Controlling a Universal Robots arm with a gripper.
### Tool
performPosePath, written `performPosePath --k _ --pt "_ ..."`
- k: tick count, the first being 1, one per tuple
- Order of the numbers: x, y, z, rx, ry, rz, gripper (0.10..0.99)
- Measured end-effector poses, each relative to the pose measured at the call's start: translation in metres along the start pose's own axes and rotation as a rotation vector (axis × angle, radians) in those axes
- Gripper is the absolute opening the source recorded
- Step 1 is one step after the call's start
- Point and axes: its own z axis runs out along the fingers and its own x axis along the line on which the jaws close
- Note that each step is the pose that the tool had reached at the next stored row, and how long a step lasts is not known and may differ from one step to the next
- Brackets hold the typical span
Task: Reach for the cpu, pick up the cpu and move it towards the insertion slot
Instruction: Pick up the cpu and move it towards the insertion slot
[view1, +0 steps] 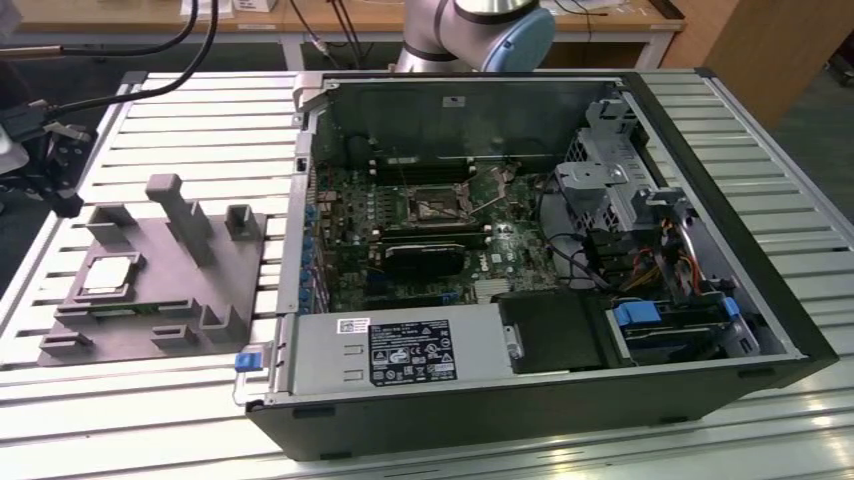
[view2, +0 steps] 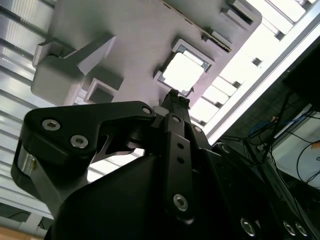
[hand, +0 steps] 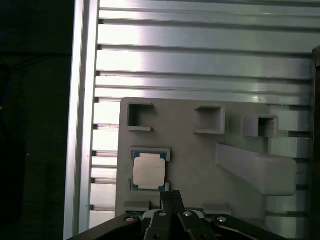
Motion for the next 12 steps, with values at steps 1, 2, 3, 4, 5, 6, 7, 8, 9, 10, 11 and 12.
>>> performPosePath --k 1,2,3,4,5,6,7,8,9,10,11,12 --pt "0.0006 0.0 0.001 0.0 -0.0003 0.0 0.106" --pt "0.0012 -0.0001 0.0022 0.0 -0.0008 0.0 0.106" --pt "0.0017 -0.0001 0.0032 0.0 -0.0012 0.0 0.106" --pt "0.0021 -0.0001 0.0042 0.0 -0.0016 0.0 0.106" --pt "0.0026 -0.0002 0.0051 0.0 -0.0017 0.0 0.106" --pt "0.0031 -0.0002 0.0061 0.0 -0.002 0.0 0.106" --pt "0.0035 -0.0002 0.0069 0.0 -0.0022 0.0 0.106" --pt "0.004 -0.0002 0.0079 0.0 -0.0025 0.0 0.106" --pt "0.0044 -0.0003 0.0089 0.0 -0.0028 0.0 0.106" --pt "0.0049 -0.0003 0.0099 0.0 -0.0031 0.0 0.106" --pt "0.0055 -0.0003 0.0109 0.0 -0.0033 0.0 0.106" --pt "0.0061 -0.0003 0.0119 0.0 -0.0036 0.0 0.106"
